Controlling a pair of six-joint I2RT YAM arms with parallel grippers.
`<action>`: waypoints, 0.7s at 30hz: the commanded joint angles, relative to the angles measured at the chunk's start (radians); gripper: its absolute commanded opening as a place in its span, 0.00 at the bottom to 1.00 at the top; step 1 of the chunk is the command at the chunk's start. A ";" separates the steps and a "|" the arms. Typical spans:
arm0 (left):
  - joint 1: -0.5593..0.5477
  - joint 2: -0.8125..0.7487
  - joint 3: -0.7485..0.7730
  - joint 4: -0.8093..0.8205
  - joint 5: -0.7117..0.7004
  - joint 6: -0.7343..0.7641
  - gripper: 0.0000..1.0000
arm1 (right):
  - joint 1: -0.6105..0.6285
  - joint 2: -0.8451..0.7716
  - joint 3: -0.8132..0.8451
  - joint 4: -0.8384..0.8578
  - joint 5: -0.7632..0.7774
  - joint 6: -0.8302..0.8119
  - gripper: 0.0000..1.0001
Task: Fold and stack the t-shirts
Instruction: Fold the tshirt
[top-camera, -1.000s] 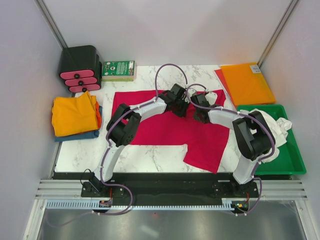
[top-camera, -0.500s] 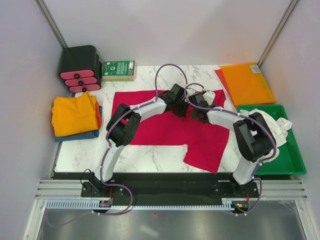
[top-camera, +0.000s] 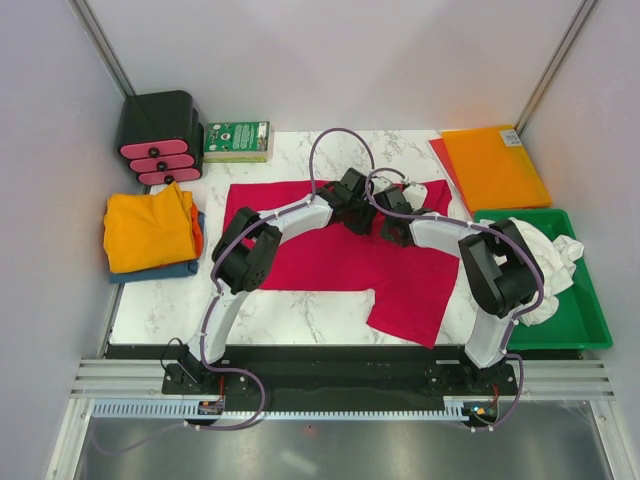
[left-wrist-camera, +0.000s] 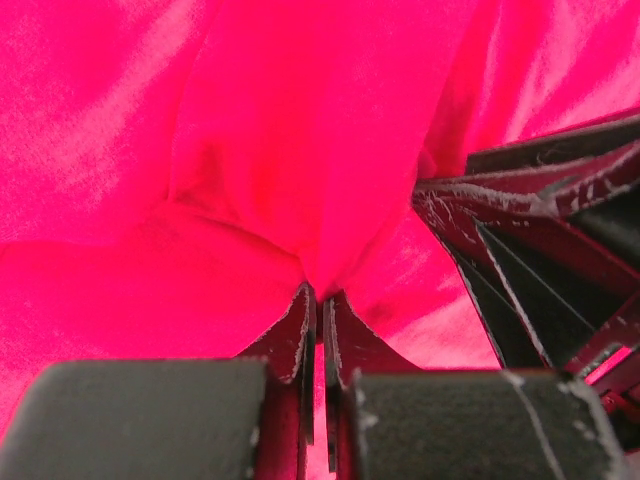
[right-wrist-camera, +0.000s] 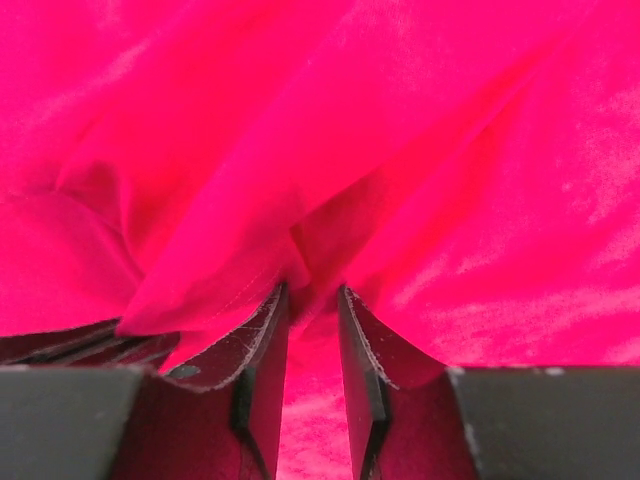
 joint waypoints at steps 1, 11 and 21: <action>-0.007 -0.044 -0.021 -0.027 0.030 0.020 0.02 | 0.005 0.009 0.015 0.002 0.019 0.024 0.31; -0.007 -0.047 -0.024 -0.027 0.030 0.017 0.02 | 0.006 -0.017 0.007 -0.010 0.042 0.024 0.06; -0.005 -0.049 -0.029 -0.030 0.032 0.013 0.02 | 0.008 -0.104 -0.008 -0.082 0.129 -0.003 0.02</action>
